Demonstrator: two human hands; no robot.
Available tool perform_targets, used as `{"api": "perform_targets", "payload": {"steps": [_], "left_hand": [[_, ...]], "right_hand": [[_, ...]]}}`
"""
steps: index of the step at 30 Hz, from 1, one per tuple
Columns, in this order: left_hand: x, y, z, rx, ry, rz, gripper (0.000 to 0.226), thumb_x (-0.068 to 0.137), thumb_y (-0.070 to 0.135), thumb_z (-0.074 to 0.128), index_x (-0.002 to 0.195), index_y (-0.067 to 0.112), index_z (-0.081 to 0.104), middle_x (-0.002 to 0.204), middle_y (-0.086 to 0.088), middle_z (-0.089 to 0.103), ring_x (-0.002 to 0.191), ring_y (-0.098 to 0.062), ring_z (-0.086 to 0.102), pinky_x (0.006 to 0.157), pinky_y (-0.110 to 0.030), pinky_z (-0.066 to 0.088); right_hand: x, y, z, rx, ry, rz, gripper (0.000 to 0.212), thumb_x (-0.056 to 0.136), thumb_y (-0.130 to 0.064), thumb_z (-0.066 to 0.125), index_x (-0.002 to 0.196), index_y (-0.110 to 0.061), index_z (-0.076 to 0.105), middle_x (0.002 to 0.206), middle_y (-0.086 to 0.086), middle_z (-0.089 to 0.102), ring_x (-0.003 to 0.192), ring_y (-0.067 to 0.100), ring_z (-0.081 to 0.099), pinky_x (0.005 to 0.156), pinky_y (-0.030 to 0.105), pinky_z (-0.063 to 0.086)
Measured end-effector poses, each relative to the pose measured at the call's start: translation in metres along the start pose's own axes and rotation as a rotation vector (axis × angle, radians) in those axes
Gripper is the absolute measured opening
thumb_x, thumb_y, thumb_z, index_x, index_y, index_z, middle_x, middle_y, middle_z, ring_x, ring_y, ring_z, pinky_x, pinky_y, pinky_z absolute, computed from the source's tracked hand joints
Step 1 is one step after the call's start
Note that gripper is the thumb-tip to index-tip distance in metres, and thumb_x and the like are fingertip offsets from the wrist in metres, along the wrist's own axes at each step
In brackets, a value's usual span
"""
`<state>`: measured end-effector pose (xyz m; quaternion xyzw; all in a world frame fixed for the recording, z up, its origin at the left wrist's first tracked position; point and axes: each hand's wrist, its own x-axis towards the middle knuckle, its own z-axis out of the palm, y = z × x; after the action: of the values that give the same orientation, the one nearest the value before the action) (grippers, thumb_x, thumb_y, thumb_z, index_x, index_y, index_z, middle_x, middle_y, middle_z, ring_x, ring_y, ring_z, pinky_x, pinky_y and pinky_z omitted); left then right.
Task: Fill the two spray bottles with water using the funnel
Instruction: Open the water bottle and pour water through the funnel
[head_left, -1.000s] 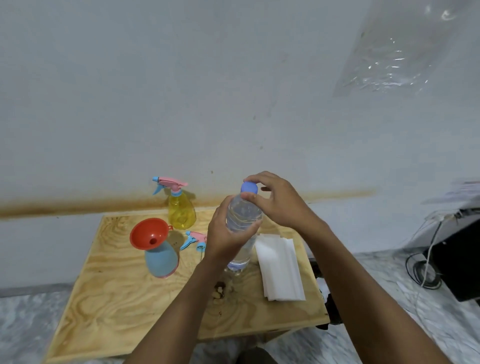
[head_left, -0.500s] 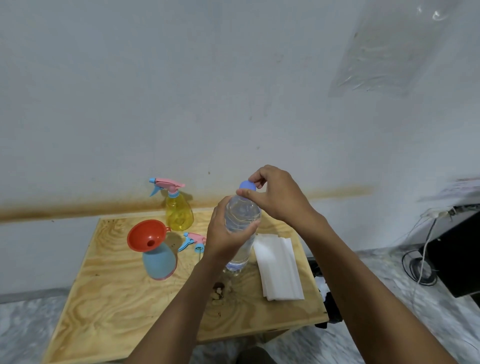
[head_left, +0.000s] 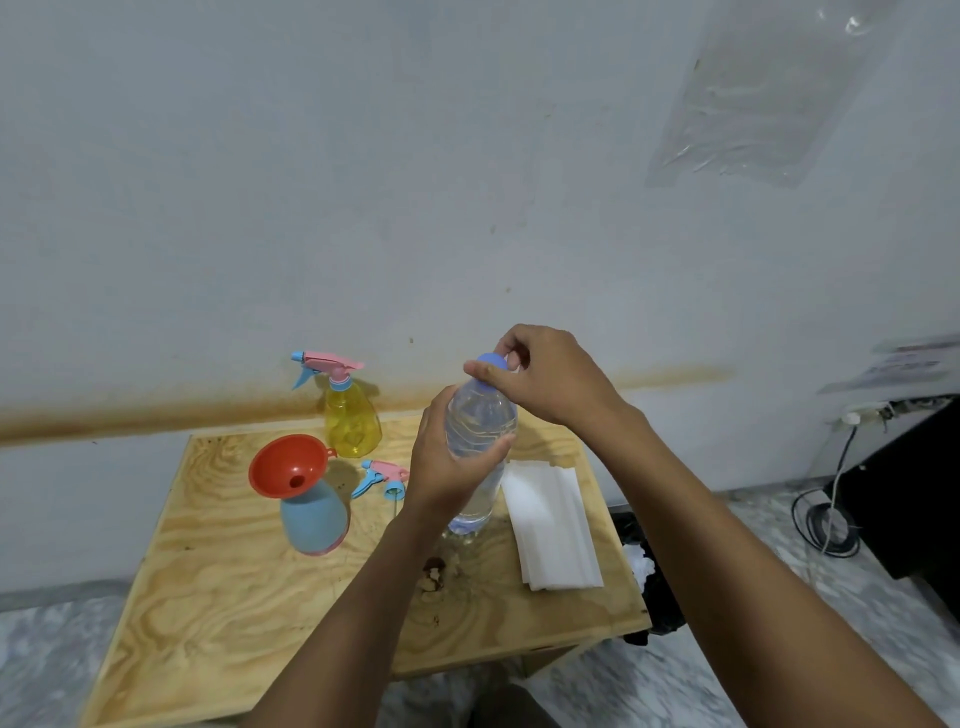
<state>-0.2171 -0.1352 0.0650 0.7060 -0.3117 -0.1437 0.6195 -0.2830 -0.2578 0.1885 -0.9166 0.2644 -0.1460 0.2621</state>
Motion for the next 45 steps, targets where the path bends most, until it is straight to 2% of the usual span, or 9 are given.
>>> {"api": "perform_targets", "payload": {"steps": [3,6,11,19,23,27,35,40,45], "left_hand": [[0.001,0.000,0.000,0.005,-0.001,0.011,0.071,0.074,0.038,0.086,0.134,0.037,0.047,0.126,0.012,0.058,0.118,-0.007,0.059,0.096,-0.040,0.057],[0.001,0.001,-0.003,-0.007,-0.011,0.006,0.070,0.075,0.035,0.086,0.134,0.033,0.048,0.125,0.010,0.058,0.117,-0.007,0.059,0.096,-0.036,0.057],[0.001,-0.001,-0.002,-0.005,-0.012,0.014,0.071,0.074,0.036,0.086,0.134,0.030,0.049,0.125,0.008,0.059,0.118,-0.010,0.059,0.097,-0.041,0.055],[-0.001,-0.001,-0.001,0.005,-0.005,0.022,0.071,0.075,0.036,0.085,0.135,0.032,0.048,0.127,0.012,0.058,0.119,-0.007,0.058,0.098,-0.039,0.054],[-0.002,0.000,-0.002,0.005,-0.010,-0.006,0.075,0.073,0.044,0.084,0.137,0.037,0.044,0.129,0.016,0.055,0.121,-0.004,0.056,0.099,-0.039,0.054],[-0.002,0.002,-0.002,-0.012,-0.024,-0.035,0.074,0.072,0.044,0.086,0.135,0.041,0.045,0.127,0.016,0.057,0.119,-0.006,0.059,0.097,-0.041,0.056],[0.000,0.003,-0.005,0.036,-0.012,-0.011,0.069,0.072,0.037,0.088,0.128,0.037,0.047,0.124,0.015,0.060,0.115,-0.002,0.060,0.098,-0.036,0.053],[0.001,0.004,-0.005,0.064,0.001,-0.017,0.070,0.071,0.034,0.089,0.124,0.040,0.045,0.121,0.015,0.059,0.111,0.001,0.059,0.094,-0.027,0.052],[0.003,0.003,-0.006,0.051,-0.032,-0.038,0.069,0.072,0.032,0.089,0.126,0.037,0.045,0.122,0.009,0.060,0.109,-0.004,0.062,0.091,-0.028,0.054]], "right_hand": [[0.000,-0.003,-0.003,-0.050,-0.014,-0.064,0.032,0.086,-0.051,0.069,0.095,-0.020,0.065,0.087,-0.004,0.063,0.075,0.012,0.058,0.065,0.026,0.047],[0.001,-0.004,-0.014,-0.079,-0.130,-0.176,0.028,0.091,-0.038,0.067,0.114,-0.023,0.068,0.106,-0.008,0.062,0.088,0.008,0.058,0.082,0.029,0.050],[0.002,0.000,-0.021,-0.086,-0.264,-0.201,0.045,0.091,-0.026,0.066,0.135,-0.033,0.056,0.127,-0.014,0.056,0.103,0.004,0.055,0.090,0.023,0.044],[-0.004,0.005,-0.003,0.001,-0.120,-0.188,0.035,0.089,-0.043,0.070,0.120,-0.028,0.065,0.112,-0.011,0.059,0.093,0.007,0.057,0.084,0.024,0.048],[-0.001,0.003,-0.004,-0.002,-0.126,-0.229,0.030,0.093,-0.034,0.066,0.122,-0.025,0.067,0.111,-0.007,0.058,0.093,0.010,0.057,0.084,0.024,0.048],[-0.003,0.002,-0.012,0.255,0.011,-0.252,0.031,0.093,-0.018,0.065,0.124,-0.021,0.066,0.115,-0.006,0.063,0.100,0.008,0.060,0.087,0.016,0.049],[-0.067,0.080,0.048,0.415,0.193,0.030,0.030,0.083,-0.013,0.075,0.108,-0.026,0.063,0.108,-0.012,0.065,0.092,0.005,0.058,0.073,0.013,0.045],[-0.105,0.125,0.126,0.289,0.015,0.154,0.026,0.080,-0.012,0.076,0.102,-0.017,0.064,0.100,-0.006,0.063,0.086,0.007,0.054,0.072,0.005,0.038],[-0.123,0.138,0.197,0.209,-0.165,0.321,0.017,0.085,-0.019,0.066,0.100,-0.013,0.068,0.096,0.000,0.067,0.086,0.014,0.060,0.076,0.030,0.048]]}}
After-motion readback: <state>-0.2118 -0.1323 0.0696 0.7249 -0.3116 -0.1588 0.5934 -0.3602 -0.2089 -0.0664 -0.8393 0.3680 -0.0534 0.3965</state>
